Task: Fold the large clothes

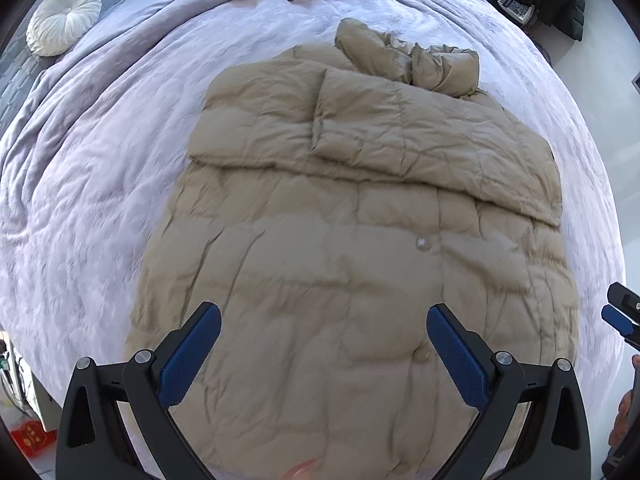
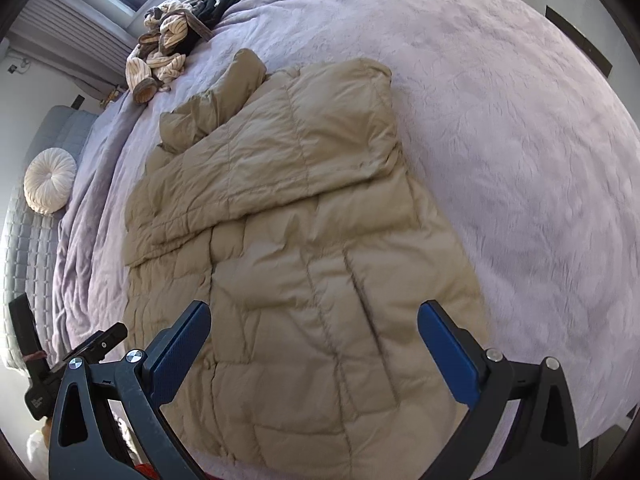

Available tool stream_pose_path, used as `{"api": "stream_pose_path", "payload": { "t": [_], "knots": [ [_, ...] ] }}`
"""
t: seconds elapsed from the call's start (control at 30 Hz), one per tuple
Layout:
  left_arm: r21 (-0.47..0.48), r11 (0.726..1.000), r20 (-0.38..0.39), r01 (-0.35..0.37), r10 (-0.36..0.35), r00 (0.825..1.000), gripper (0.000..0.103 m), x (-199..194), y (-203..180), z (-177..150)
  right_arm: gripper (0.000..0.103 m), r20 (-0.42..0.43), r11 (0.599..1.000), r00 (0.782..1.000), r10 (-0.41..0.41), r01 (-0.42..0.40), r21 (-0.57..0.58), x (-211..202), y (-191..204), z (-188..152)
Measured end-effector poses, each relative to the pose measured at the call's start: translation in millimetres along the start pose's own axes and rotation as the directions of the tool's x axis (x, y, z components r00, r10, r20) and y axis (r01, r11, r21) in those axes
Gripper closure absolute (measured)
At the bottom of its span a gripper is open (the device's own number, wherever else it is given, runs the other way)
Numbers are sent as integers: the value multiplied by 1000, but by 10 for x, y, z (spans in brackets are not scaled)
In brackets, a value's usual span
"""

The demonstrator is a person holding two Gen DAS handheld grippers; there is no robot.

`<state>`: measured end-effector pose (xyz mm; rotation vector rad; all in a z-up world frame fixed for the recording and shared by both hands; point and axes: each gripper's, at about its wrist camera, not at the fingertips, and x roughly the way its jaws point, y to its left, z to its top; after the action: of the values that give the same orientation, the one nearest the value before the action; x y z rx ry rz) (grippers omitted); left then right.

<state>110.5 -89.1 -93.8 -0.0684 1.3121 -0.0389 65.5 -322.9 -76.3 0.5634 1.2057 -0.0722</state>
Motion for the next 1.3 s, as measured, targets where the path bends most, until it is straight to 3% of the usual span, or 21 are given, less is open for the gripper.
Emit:
{"api": "stream_pose_path", "payload": {
  "t": [0.13, 0.33, 0.7, 1.0, 1.1, 1.3],
  "knots": [
    [10, 1000, -17, 6, -5, 1000, 0, 8, 228, -226, 0, -3, 1000, 1000, 8, -8, 19, -27, 48, -210],
    [-12, 999, -55, 35, -35, 998, 0, -29, 599, -624, 0, -72, 997, 997, 27, -21, 79, -1, 81, -597],
    [-184, 978, -140, 97, -124, 982, 0, 3, 1420, -1371, 0, -87, 944, 989, 121, -87, 319, -11, -166, -1316],
    [-384, 889, -154, 249, -327, 932, 0, 284, 1774, -1697, 0, -78, 864, 978, 191, -130, 485, 66, -485, -1724],
    [-421, 854, -135, 306, -392, 910, 0, 374, 1799, -1699, 0, -72, 843, 977, 199, -133, 522, 91, -611, -1801],
    [-442, 814, -127, 378, -474, 871, 0, 614, 1749, -1591, 0, -36, 775, 968, 249, -176, 607, 193, -867, -1945]
  ]
}}
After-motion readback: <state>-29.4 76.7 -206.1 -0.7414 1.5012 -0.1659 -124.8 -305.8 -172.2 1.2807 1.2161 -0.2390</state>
